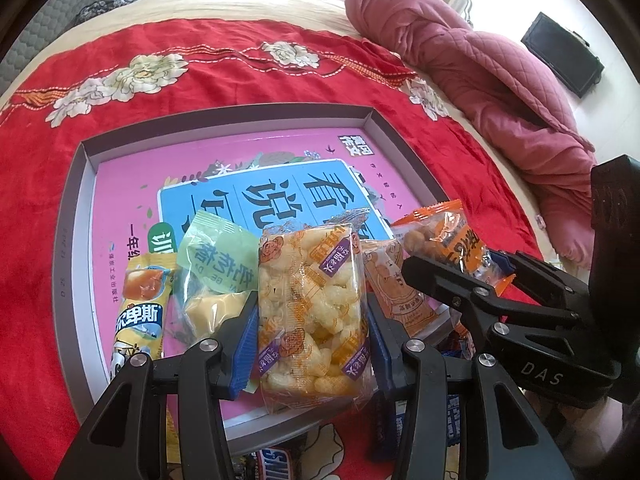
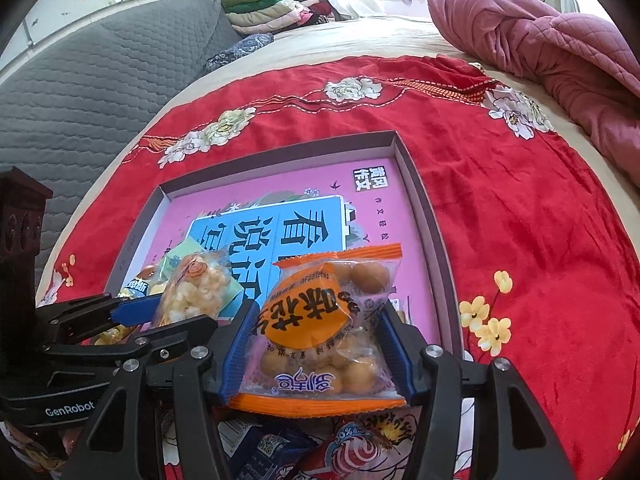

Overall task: Organize snacks
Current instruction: 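Lower the orange-labelled bag and puff bag onto the pink book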

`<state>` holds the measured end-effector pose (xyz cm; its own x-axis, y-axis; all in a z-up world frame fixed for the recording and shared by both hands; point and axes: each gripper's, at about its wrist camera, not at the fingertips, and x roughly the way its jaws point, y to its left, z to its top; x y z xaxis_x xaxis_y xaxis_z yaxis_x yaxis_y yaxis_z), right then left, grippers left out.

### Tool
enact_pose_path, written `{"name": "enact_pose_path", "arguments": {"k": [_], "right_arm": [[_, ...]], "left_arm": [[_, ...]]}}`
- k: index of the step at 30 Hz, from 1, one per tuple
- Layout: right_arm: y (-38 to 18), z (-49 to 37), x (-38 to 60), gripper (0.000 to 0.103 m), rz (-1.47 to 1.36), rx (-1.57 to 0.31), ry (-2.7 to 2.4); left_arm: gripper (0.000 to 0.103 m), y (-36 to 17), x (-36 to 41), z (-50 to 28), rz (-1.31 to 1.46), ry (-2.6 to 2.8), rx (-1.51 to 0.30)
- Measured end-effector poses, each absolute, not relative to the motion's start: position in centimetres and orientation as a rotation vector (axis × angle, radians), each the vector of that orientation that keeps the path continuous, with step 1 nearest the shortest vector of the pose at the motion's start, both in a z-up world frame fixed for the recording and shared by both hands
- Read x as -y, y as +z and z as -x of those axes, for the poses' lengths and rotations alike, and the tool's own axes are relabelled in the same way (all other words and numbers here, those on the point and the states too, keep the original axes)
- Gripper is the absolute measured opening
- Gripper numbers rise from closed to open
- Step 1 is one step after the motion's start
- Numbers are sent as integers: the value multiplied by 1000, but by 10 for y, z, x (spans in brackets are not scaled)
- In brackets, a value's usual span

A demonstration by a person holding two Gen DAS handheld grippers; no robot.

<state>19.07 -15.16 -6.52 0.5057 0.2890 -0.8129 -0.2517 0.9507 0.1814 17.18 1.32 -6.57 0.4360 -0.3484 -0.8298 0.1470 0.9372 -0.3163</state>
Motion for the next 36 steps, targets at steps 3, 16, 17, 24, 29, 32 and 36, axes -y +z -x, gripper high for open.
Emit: {"name": "enact_pose_path", "arguments": {"k": [3, 16, 17, 24, 29, 32, 36], "right_arm": [[-66, -191, 151, 59, -37, -988, 324], [-65, -192, 151, 59, -28, -1000, 309], [-64, -191, 151, 59, -22, -1001, 306], [-65, -190, 147, 59, 40, -1002, 299], [-66, -189, 146, 60, 73, -1003, 292], [-67, -189, 145, 60, 93, -1003, 288], [-67, -187, 142, 61, 119, -1001, 284]], "left_arm": [[50, -66, -13, -172, 212, -311, -1080], [51, -66, -13, -172, 207, -309, -1078], [51, -66, -13, -172, 206, -308, -1078], [52, -65, -13, -172, 213, -313, -1084], [56, -65, -12, -172, 225, -323, -1088], [56, -65, -12, -172, 219, -323, -1090], [56, -64, -12, -172, 225, -324, -1092]]}}
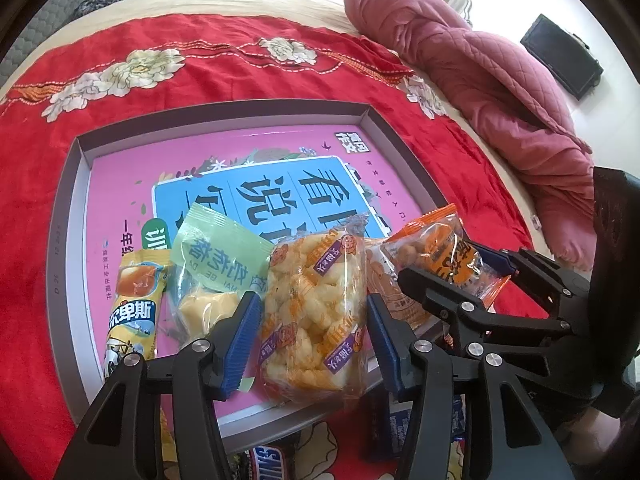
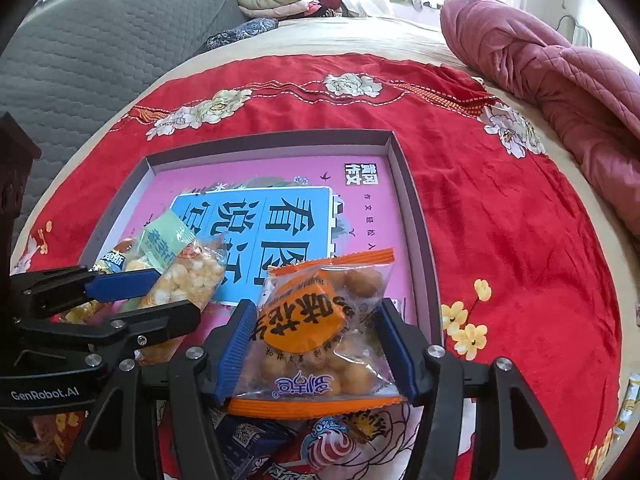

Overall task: Organize snacks
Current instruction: 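Lower the orange-labelled bag and puff bag onto the pink book, then open the right gripper to release the orange bag while the left releases the puff bag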

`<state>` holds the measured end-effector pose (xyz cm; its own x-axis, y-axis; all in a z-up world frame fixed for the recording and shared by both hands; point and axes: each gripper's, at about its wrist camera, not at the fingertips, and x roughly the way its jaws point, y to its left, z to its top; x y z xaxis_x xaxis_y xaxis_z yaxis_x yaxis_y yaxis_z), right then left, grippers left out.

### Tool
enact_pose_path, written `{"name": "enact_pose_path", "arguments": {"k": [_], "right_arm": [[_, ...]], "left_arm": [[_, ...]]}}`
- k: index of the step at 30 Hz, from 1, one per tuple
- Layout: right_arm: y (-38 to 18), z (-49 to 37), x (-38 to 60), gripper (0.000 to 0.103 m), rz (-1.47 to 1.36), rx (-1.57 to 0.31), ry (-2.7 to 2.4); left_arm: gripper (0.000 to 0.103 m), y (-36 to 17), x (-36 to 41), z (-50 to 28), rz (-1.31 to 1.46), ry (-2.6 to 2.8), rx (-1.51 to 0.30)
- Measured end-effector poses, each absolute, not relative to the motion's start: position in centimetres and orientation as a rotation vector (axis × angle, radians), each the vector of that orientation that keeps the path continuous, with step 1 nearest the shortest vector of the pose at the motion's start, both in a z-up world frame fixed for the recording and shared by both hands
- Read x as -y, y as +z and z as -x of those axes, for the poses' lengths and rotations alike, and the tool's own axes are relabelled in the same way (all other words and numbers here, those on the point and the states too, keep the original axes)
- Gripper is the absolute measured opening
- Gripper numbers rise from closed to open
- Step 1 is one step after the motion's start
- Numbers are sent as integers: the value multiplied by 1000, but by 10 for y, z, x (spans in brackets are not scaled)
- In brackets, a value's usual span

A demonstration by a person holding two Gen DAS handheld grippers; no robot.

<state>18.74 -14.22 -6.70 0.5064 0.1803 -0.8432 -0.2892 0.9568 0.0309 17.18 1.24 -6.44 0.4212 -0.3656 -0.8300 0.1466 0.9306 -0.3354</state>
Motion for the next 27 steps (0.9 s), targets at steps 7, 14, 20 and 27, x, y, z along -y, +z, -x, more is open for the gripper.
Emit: {"name": "enact_pose_path", "arguments": {"k": [7, 14, 20, 27], "right_arm": [[-68, -187, 140, 69, 166, -994, 261], [-64, -184, 135, 70, 241, -964, 244], [-61, -181, 135, 72, 254, -952, 242], [-61, -172, 141, 75, 250, -955, 248]], "left_arm": [[56, -63, -15, -172, 236, -329, -1094], [56, -63, -16, -173, 242, -334, -1098], [56, -61, -15, -172, 236, -342, -1104], [57, -63, -20, -174, 237, -332, -1104]]}}
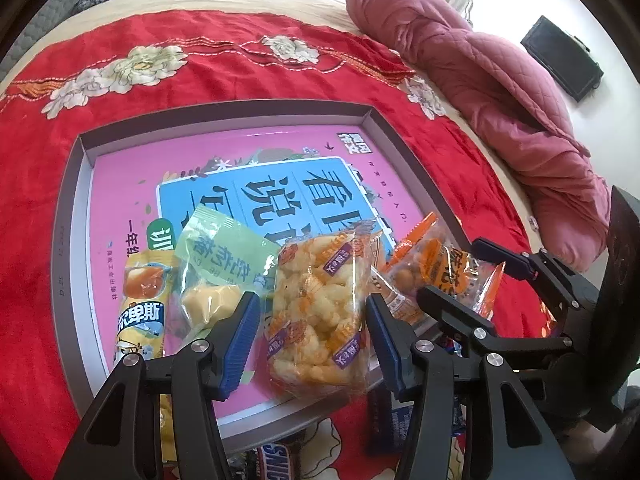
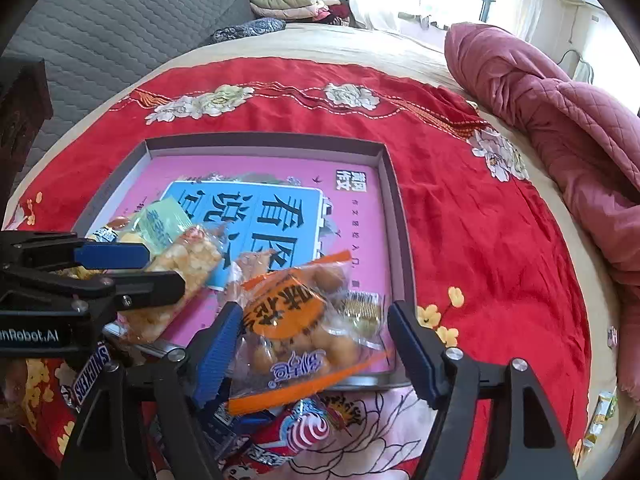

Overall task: Organize snacks
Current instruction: 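Open the right gripper to release the orange bag while the left releases the puff bag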

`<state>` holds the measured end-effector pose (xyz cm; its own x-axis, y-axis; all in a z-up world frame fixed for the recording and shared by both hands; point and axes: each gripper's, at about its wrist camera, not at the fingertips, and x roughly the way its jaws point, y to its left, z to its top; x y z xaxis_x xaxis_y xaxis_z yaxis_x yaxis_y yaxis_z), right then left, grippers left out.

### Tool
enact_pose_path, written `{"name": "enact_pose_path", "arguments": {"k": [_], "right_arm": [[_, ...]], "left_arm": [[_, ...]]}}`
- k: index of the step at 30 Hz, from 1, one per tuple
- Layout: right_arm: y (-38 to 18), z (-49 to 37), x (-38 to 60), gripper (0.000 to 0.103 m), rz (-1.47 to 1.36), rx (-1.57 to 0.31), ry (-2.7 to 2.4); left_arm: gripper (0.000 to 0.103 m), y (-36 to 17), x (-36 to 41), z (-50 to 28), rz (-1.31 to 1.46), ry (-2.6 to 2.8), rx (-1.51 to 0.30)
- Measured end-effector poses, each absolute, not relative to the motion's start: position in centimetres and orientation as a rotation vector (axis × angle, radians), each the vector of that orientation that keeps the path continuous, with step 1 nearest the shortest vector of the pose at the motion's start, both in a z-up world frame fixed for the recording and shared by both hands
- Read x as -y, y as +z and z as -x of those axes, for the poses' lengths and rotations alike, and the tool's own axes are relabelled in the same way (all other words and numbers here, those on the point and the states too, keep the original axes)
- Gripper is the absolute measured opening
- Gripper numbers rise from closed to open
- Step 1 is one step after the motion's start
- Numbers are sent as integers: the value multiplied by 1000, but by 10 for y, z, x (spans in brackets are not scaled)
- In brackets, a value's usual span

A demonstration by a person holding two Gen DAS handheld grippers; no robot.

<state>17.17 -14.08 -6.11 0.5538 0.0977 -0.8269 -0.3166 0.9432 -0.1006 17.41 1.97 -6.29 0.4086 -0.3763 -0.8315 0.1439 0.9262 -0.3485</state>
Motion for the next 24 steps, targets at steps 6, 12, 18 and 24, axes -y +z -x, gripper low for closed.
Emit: {"name": "enact_pose_path", "arguments": {"k": [6, 12, 18, 24], "right_arm": [[-67, -177, 143, 75, 247, -964, 239], [-72, -182, 137, 75, 273, -959, 243], [-72, -185, 130, 75, 293, -947, 247], [-66, -185, 137, 79, 238, -932, 249]], "left_arm": [[57, -64, -17, -174, 199, -311, -1084], [57, -68, -17, -174, 183, -297, -1085], [57, -67, -17, -175, 181, -300, -1087], [60, -67, -20, -175, 234, -323, -1096]]}}
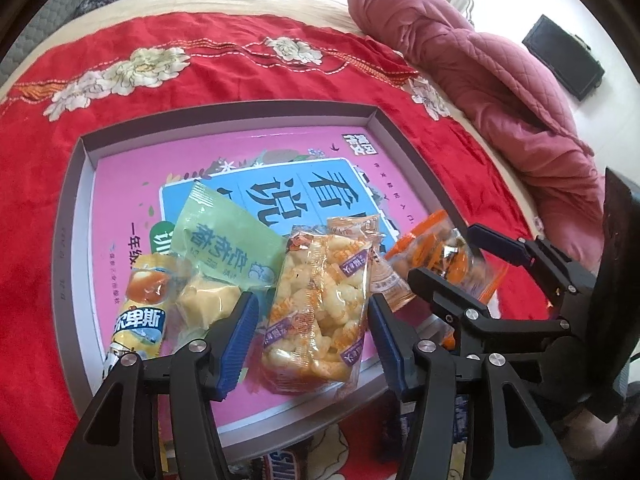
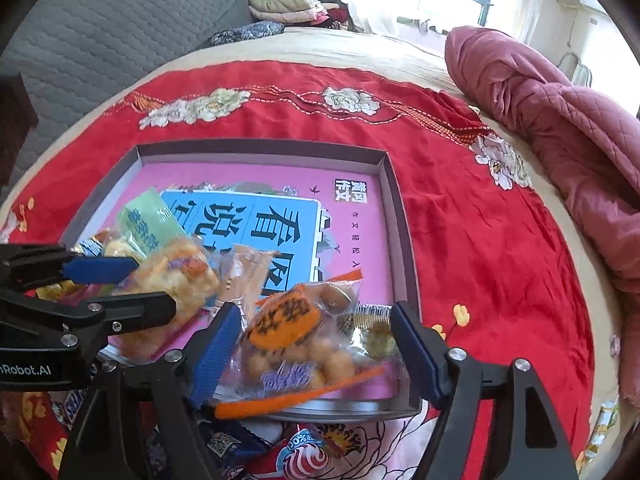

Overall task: Organize snacks
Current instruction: 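Open the right gripper to release the orange bag while the left releases the puff bag, then withdraw both open grippers from the box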

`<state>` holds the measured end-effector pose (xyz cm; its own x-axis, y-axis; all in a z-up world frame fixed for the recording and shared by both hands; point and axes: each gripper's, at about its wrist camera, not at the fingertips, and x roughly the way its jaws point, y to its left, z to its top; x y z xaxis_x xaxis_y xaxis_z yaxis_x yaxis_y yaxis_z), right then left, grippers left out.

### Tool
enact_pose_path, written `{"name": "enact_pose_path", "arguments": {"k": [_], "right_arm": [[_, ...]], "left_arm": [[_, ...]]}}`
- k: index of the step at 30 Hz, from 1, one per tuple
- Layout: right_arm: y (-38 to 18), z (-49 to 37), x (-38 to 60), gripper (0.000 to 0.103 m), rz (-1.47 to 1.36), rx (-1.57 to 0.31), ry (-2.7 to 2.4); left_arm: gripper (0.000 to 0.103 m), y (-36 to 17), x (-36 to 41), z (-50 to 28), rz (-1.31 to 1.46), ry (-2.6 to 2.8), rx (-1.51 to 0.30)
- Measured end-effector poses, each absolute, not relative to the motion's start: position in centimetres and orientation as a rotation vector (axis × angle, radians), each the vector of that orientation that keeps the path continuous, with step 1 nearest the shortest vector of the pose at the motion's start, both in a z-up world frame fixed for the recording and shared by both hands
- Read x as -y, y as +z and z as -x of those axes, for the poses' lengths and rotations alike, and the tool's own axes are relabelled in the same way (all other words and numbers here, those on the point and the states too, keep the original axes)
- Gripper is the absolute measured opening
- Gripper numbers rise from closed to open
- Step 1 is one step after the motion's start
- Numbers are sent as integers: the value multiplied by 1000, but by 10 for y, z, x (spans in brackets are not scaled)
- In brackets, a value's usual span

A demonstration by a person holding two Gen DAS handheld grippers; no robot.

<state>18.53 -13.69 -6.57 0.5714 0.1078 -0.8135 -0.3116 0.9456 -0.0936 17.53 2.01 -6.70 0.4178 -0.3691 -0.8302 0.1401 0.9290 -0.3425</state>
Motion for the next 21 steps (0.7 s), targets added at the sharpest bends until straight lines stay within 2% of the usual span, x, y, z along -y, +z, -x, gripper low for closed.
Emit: {"name": "enact_pose_path", "arguments": {"k": [21], "right_arm": [[-43, -162, 164, 79, 212, -931, 241]], "left_arm": [[61, -48, -17, -170, 230, -348, -1075]]}}
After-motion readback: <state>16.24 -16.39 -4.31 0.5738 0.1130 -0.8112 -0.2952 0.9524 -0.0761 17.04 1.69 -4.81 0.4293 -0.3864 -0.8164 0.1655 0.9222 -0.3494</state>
